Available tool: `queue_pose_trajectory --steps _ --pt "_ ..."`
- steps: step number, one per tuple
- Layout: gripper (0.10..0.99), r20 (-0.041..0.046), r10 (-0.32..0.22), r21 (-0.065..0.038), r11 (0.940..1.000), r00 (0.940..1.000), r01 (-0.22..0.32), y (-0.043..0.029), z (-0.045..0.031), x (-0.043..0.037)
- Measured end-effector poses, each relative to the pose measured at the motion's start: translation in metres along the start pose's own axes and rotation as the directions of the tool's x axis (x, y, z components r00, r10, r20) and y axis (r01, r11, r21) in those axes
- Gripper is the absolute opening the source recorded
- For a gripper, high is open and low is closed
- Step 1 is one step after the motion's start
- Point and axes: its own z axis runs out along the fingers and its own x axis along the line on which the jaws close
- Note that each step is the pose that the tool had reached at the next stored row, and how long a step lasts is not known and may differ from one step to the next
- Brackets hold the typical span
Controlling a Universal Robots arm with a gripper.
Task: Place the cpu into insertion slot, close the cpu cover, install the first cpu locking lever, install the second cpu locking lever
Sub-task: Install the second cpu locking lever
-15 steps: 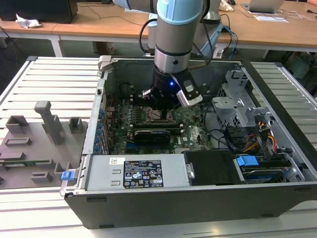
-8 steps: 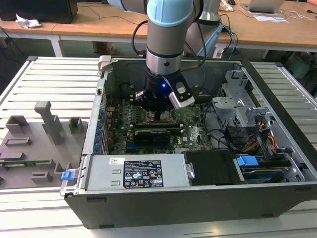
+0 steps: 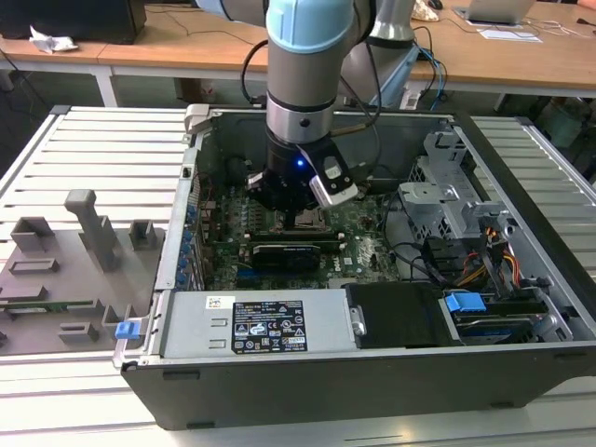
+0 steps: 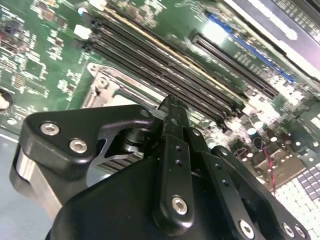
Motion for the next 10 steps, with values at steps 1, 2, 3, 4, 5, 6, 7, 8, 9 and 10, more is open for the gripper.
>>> queue_pose_trajectory --steps 1,2,3,4,5,6,7,8,9,10 --pt "0.106 -0.0001 -0.001 0.000 1.0000 1.0000 0.001 0.0000 0.0000 0.0033" --pt "0.106 -0.0001 -0.002 -0.001 1.0000 1.0000 0.002 -0.0001 0.0002 0.0056" --pt "0.106 -0.0001 -0.003 -0.002 1.0000 1.0000 0.003 -0.0002 0.0008 0.0067" --pt "0.106 -0.0002 -0.003 -0.004 1.0000 1.0000 0.003 -0.0003 0.0024 0.0068" --pt "0.106 -0.0002 -0.004 -0.006 1.0000 1.0000 0.004 -0.0005 0.0051 0.0069" --pt "0.106 -0.0001 -0.008 -0.010 0.9999 1.0000 0.008 -0.0007 0.0074 0.0069" --pt "0.106 0.0003 -0.009 -0.023 0.9997 1.0000 0.009 -0.0024 0.0082 0.0070" --pt "0.106 0.0014 -0.009 -0.051 0.9986 1.0000 0.009 -0.0066 0.0080 0.0072" --pt "0.106 0.0021 -0.009 -0.066 0.9978 1.0000 0.009 -0.0090 0.0078 0.0082" --pt "0.106 0.0026 -0.009 -0.076 0.9971 1.0000 0.009 -0.0113 0.0077 0.0099"
